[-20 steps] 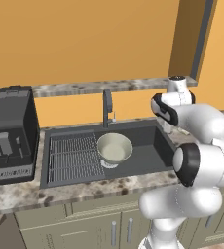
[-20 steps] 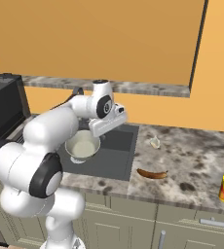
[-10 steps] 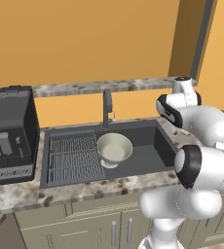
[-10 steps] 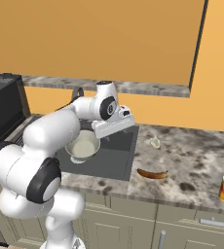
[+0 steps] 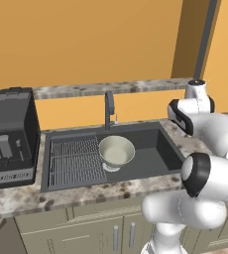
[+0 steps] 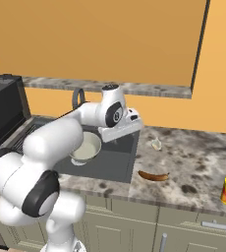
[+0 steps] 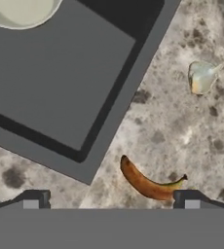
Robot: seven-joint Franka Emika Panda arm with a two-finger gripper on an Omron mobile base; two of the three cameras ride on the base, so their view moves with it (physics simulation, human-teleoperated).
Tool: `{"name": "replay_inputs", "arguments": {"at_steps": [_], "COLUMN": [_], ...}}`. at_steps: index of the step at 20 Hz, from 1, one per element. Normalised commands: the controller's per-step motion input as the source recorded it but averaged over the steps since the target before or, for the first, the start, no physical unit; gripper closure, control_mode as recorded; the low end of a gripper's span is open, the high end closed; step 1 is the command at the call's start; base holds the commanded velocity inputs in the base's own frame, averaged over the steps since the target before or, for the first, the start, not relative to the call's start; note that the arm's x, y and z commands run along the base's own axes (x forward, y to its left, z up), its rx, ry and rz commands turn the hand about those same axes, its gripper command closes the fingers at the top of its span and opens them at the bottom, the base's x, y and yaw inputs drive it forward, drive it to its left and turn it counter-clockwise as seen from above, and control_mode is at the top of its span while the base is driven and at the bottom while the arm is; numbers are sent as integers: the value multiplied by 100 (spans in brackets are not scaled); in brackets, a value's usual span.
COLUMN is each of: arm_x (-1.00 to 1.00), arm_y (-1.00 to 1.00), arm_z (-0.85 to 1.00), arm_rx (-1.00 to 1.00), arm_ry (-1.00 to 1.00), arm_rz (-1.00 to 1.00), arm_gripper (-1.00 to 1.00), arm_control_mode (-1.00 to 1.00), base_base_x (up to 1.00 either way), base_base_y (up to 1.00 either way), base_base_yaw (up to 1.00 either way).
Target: Remove the garlic and banana from the sink. Then move the bowl and cup from the counter to the sink for washing.
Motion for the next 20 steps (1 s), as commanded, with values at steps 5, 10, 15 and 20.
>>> {"name": "replay_inputs", "arguments": {"at_steps": [5,10,15,20], "arm_x": [-17,-2,0,0], "arm_y": [-29,-26,-32,-32], "arm_z": [0,0,0,1], "arm_rx": [0,-2,-3,-2], "arm_ry": [-19,-4,0,0], "arm_rz": [-6,-18,-21,-18], "arm_gripper": [-100,-100,-100,-100], "arm_control_mode": [-100,-100,-100,-100], "base_base_x": [0,0,0,0], "base_base_y": [0,0,0,0], "base_base_yaw": [0,0,0,0]}}
